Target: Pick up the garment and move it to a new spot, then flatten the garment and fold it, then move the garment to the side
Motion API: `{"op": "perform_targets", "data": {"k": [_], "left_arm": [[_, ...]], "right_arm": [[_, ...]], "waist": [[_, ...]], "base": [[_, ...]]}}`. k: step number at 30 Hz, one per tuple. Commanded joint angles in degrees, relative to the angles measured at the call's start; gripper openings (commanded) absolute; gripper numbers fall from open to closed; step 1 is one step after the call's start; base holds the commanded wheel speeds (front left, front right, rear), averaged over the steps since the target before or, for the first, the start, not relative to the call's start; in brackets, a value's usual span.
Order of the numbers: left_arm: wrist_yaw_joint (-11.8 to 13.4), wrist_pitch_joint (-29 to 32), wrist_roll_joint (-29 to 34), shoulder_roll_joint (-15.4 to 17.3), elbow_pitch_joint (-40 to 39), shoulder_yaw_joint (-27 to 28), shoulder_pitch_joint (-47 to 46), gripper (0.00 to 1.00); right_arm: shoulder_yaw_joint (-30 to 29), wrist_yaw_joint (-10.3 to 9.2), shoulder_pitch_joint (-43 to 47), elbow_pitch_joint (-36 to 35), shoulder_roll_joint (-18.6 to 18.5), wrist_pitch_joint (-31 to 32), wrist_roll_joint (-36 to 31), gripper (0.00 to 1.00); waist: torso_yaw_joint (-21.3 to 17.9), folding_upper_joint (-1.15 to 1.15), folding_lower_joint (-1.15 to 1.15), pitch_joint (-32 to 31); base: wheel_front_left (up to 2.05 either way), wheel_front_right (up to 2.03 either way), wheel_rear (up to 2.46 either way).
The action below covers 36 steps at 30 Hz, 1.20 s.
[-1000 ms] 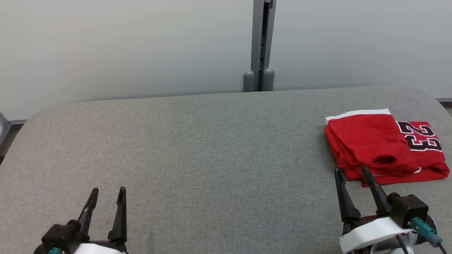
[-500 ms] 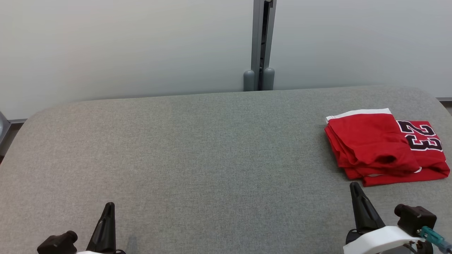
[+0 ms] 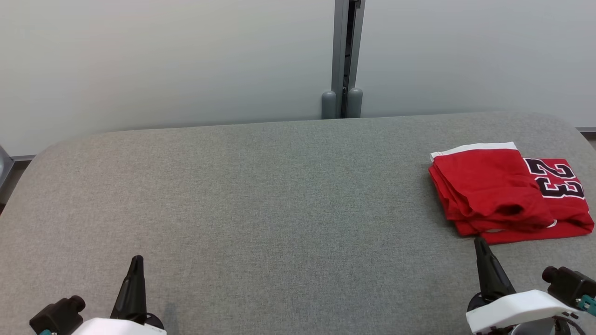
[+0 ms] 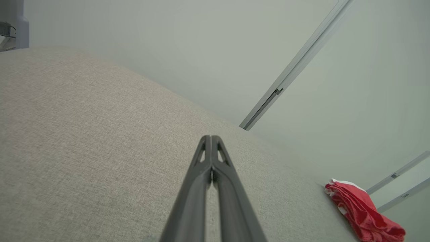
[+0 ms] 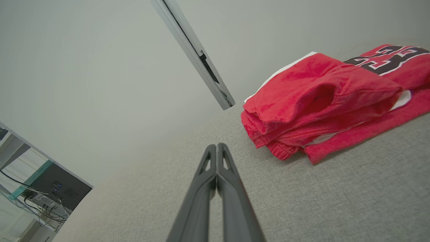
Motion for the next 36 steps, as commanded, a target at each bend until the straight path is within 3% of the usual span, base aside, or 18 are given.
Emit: {"op": "perform_targets", "data": {"k": [1,36], "left_arm": [[0.0,0.4,-2.0,0.4,-1.0,0.4,-1.9,0.00],[-0.1,7.1,-26.4,0.0,-1.6,2.1,-5.2,0.00]], "right_arm": [[-0.6,0.00,-1.8,-1.1,-0.7,0.6,2.2,0.00],[-4.4,0.01,-2.9,-2.0,-1.0,7.1,27.4,0.00]], "waist": [[0.0,0.00,0.00,0.0],[0.2,0.00,0.00,0.6]], "base": [[0.00,0.00,0.00],[0.00,0.00,0.00]]}}
